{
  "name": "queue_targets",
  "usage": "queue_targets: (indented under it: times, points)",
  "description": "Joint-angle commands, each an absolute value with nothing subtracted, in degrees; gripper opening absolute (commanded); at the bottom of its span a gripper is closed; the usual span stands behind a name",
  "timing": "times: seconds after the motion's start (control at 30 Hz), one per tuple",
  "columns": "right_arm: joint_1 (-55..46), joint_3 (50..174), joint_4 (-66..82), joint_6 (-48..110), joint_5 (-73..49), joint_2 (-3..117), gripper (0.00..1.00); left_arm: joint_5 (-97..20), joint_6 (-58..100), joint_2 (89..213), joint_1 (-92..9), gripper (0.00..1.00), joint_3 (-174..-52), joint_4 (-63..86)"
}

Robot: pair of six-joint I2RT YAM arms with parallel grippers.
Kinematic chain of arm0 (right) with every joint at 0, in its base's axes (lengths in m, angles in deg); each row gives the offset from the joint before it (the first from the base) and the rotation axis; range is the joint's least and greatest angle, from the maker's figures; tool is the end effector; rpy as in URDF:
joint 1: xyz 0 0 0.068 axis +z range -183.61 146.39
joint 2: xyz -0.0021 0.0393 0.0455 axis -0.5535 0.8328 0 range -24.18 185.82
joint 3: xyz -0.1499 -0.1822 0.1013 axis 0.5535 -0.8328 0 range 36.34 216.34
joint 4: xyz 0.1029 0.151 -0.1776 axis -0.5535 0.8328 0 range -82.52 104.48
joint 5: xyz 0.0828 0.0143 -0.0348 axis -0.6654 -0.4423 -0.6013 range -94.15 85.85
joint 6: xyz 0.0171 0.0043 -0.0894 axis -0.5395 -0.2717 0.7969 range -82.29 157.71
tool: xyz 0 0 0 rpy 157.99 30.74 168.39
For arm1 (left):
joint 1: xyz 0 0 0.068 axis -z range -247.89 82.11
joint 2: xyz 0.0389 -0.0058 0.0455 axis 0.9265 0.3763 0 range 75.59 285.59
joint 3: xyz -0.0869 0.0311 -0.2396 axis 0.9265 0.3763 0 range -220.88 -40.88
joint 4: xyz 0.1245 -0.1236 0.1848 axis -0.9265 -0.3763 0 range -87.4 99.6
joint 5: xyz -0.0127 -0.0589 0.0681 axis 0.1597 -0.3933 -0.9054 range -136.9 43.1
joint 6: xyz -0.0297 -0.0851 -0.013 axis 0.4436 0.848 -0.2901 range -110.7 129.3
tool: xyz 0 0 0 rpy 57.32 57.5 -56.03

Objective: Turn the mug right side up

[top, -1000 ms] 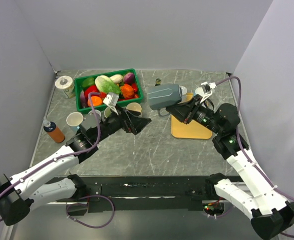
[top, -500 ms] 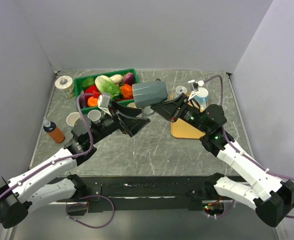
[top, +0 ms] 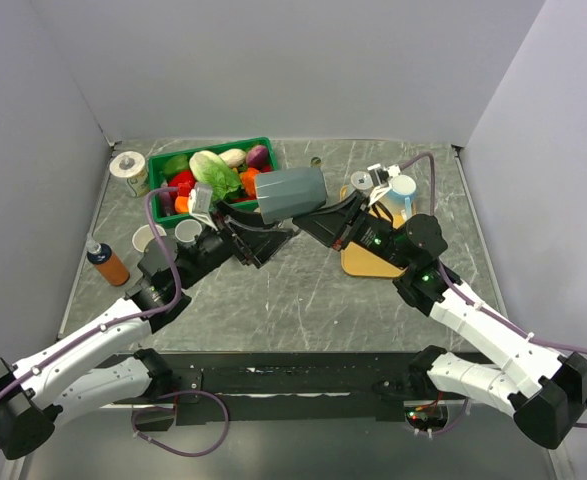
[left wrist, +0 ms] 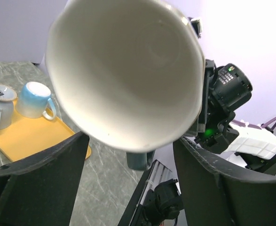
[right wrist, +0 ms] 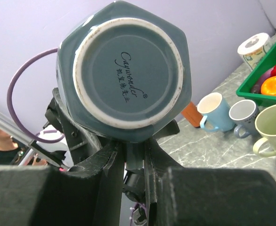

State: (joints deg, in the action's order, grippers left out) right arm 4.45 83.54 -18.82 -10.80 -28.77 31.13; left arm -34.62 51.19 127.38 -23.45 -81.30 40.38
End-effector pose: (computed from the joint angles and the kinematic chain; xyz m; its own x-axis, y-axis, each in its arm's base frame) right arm 0.1869 0.1895 0.3890 -0.4903 0.4810 -0.7268 -0.7619 0.1683 0.6255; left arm 0.1713 -0.1923 0.3709 -0.3757 -0.5454 -0.7493 0.7744 0.2594 -0.5770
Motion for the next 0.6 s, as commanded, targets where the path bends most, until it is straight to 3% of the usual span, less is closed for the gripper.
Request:
queue_targets:
  times: [0.0,0.2,0.33,0.57]
  points:
    - [5.3,84.0,-27.8,-9.8,-27.0,28.9,0.0,-35.1,52.5,126.3,-23.2,0.74,-81.9,44.3]
    - [6.4,83.7,-27.9,-8.7,-27.4,28.7,0.0,-33.8,52.4,127.4,-23.2,0.61,-83.1,44.0]
    - [6.6,83.3,-27.6,-8.7,-26.6,28.3,0.0,-32.7,52.4,127.6,-23.2,0.46,-83.3,43.9]
    - [6.7,83.2,-27.2,-9.2,-26.6,28.6,0.0,-30.6,51.4,129.4,-23.2,0.43,-85.1,41.4]
